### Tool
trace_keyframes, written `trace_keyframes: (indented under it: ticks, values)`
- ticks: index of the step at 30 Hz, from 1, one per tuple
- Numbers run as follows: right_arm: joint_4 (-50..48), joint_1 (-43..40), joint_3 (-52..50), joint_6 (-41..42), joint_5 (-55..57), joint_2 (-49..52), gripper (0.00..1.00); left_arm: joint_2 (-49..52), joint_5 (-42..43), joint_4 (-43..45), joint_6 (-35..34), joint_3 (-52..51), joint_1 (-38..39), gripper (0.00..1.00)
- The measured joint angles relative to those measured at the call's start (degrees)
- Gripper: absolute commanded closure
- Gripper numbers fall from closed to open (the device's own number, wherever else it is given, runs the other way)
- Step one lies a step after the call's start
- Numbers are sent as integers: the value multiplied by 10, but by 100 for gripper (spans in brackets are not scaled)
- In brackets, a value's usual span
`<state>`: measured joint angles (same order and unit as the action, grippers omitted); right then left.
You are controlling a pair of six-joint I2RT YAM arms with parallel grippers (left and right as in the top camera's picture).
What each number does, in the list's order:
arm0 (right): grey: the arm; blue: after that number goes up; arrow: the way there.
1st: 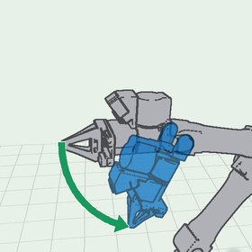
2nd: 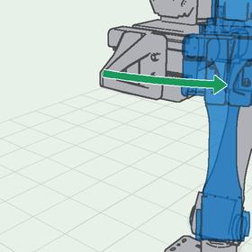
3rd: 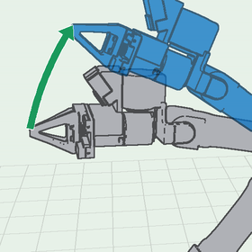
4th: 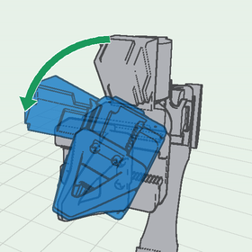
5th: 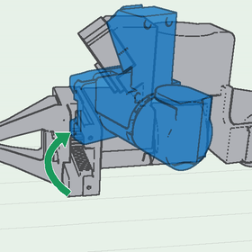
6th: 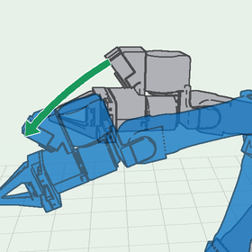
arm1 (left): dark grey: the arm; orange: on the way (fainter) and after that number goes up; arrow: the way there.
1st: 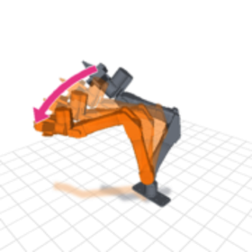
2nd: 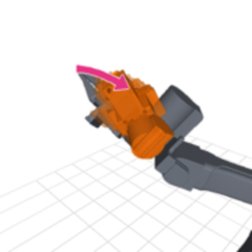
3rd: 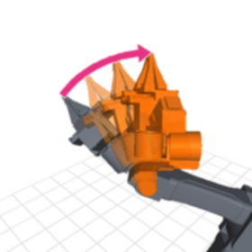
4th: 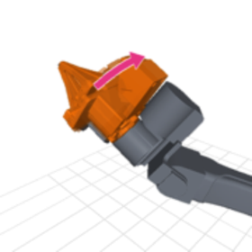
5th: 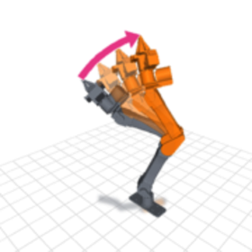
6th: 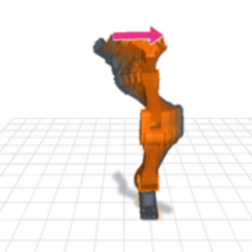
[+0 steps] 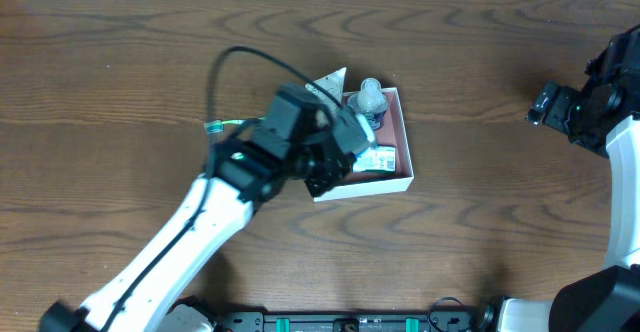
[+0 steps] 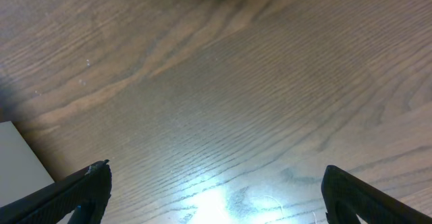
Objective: Pack container
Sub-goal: 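Carry the razor into the box and lower it beside the toothpaste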
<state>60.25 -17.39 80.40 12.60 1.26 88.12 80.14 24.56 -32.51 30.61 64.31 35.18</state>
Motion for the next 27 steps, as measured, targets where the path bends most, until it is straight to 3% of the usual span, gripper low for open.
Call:
trace_keyframes:
  ticks: [4, 9, 10, 11, 14, 27]
  values:
    - [0, 0, 0, 0, 0, 0, 1, 51, -55, 8, 87, 0, 25, 94]
    - [0, 0, 0, 0, 0, 0, 1, 101, -133, 36, 136, 0, 33, 93]
    - [0, 0, 0, 0, 0, 0, 1, 105, -141, 39, 141, 0, 33, 83]
    - [0, 0, 0, 0, 0, 0, 1, 109, -149, 41, 148, 0, 33, 62]
    - [0, 0, 0, 0, 0, 0, 1, 112, -162, 43, 154, 0, 33, 44]
    - [0, 0, 0, 0, 0, 0, 1, 84, -134, 56, 129, 0, 48, 43]
